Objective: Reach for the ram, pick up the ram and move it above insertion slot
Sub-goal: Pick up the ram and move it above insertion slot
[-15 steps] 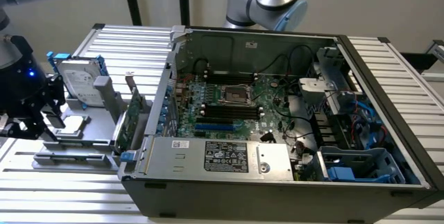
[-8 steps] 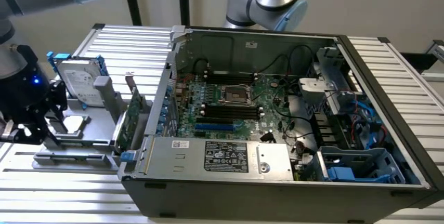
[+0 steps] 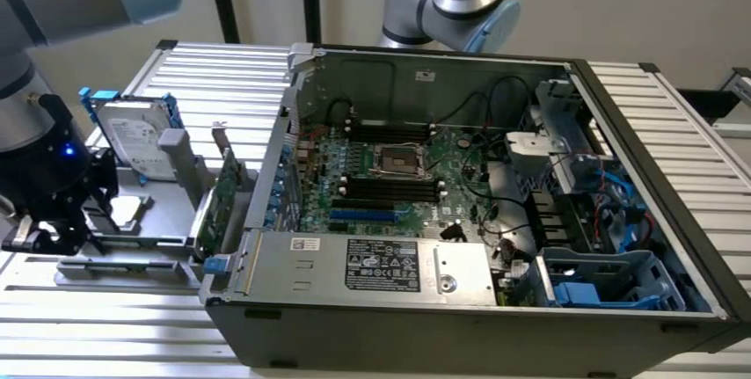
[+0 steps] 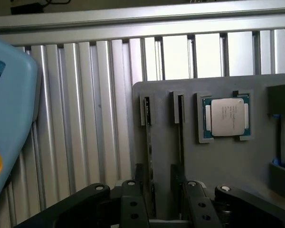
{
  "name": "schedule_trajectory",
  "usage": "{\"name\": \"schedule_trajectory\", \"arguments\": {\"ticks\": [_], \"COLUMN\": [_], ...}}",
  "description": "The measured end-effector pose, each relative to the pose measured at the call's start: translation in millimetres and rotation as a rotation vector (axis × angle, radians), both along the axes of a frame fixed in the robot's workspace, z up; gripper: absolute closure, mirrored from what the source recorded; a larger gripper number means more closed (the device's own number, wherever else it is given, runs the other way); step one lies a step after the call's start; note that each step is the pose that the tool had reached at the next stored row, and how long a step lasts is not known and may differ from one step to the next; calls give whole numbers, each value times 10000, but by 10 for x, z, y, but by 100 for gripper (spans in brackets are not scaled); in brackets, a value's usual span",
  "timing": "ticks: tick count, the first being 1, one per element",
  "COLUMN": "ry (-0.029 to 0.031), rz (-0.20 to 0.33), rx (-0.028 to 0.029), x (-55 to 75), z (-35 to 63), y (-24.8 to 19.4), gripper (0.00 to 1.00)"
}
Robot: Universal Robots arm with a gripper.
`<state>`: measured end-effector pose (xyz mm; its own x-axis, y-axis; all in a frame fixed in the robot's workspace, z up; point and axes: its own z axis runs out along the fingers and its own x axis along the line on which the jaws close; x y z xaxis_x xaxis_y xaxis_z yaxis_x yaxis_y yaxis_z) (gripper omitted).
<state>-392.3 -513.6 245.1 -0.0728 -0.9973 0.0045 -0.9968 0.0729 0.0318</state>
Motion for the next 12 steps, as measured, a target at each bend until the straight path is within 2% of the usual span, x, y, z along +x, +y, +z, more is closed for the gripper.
{"name": "schedule_trajectory", "arguments": {"ticks": [12], "ry": [1], "rz": [118], "rx": [0], "x": [29], "z": [-165], "y": [-52], "gripper": [64]}}
